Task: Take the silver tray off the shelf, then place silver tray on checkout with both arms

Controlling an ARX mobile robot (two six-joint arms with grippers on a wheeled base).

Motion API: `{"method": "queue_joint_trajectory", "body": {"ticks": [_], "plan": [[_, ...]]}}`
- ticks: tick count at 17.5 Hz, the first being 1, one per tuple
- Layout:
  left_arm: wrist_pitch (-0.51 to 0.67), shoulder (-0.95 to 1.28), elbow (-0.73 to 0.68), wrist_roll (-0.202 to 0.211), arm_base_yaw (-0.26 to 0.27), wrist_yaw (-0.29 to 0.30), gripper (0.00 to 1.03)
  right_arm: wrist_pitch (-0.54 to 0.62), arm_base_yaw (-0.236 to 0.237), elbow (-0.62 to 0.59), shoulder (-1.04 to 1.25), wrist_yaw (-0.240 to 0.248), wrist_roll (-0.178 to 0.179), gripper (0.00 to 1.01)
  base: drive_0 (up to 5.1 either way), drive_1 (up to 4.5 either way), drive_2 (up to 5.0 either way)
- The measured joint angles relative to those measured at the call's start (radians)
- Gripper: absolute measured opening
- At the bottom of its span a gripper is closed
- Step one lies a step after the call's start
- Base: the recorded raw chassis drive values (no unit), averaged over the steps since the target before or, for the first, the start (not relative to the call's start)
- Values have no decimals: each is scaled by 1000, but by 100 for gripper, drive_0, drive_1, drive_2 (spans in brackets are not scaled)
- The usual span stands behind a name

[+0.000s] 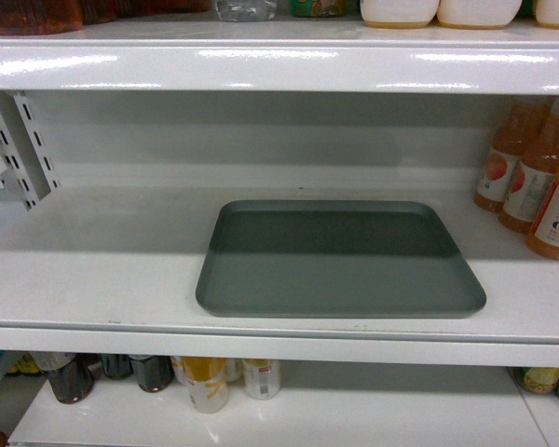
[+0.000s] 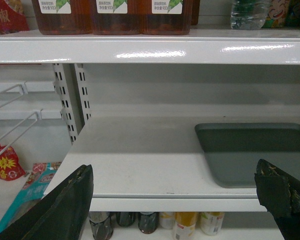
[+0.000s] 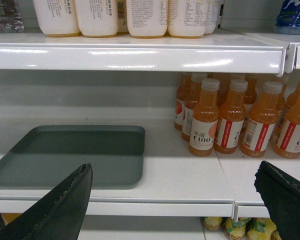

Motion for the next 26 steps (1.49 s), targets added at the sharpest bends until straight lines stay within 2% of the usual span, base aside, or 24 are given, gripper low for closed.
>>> {"method": "queue_joint_trajectory", "body": {"ticks": [26], "plan": [[0,0,0,0,0,0,98,0,0,0,0,0,0,98,0,0,0]]}}
